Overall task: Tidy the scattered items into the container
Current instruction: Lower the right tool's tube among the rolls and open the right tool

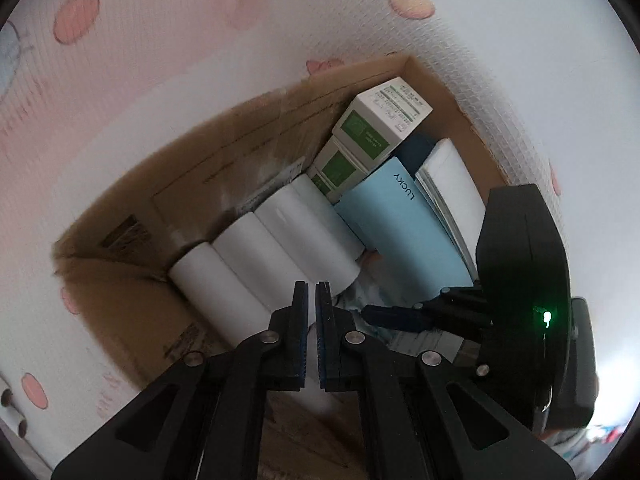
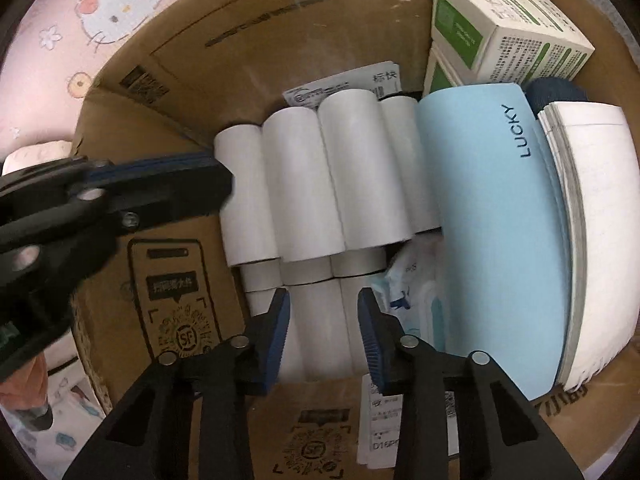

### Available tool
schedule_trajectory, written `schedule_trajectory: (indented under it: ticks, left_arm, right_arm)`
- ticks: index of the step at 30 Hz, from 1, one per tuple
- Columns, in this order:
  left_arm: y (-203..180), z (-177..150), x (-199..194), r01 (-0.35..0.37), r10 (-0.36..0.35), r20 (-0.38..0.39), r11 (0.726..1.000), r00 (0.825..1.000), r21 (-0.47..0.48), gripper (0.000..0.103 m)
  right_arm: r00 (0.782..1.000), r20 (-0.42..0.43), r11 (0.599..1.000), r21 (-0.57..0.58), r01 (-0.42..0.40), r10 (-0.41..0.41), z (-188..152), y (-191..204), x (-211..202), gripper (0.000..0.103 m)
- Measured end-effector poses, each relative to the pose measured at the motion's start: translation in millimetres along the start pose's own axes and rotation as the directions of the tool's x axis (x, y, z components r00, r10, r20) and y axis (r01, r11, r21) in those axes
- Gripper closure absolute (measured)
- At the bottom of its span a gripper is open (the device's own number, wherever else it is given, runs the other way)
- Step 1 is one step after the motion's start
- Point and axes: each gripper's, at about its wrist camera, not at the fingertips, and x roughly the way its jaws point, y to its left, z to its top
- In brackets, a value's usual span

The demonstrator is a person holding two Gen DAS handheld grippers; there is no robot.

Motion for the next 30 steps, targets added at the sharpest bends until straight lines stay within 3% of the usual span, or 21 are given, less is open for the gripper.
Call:
schedule_trajectory:
  ticks: [5,10,15,20,24,27,28,30]
  left_arm:
    - [2,9,11,-0.011,0.01,-0.061,1.0,0.998,-0.014,0.093]
    - [7,14,-1,-0.088,0.088,-0.001,0.996,0.996,-0.004,0.091]
    - [17,15,-3,-0.082,0.081,-0.021,0.996,0.996,-0.031,0.086]
    - [12,12,-9,-0.09,0.09,0.008,0.996,0.996,-0.02,0.084]
    - [7,4,-18,-0.103,0.103,0.044,0.995,0.994,-0.001,0.072]
    - [0,0,-25,-0.107,0.105,0.07,0.994,0.992,0.015,0.063]
    - [-2,-1,-27,-0.111,0.11,0.078,0.994,0.991,0.013,0.055]
    - [1,-3,-31,-0.12,0.118,0.107,0.993,0.987,0.015,0.052]
  right_arm:
    - [0.998,-0.061,1.0,0.019,-0.022,0.023,10,-4,13,0.075]
    - [0.995,-0.095,0.999,0.031,-0.012,0.015,18,-4,22,0.076]
    - [0.996,-0.085,1.0,0.018,-0.001,0.002,31,4,25,0.076]
    - [0.997,-0.078,1.0,0.0,-0.015,0.015,34,6,26,0.076]
    - [0.997,-0.052,0.998,-0.043,0.049,-0.051,27,16,21,0.076]
    - [0.999,-0.005,0.999,-0.039,0.036,-0.037,21,22,7,0.076]
    - [0.999,0.01,0.998,-0.043,0.041,-0.04,18,24,2,0.076]
    - [0.996,0.049,0.996,-0.055,0.075,-0.073,13,31,-9,0.076]
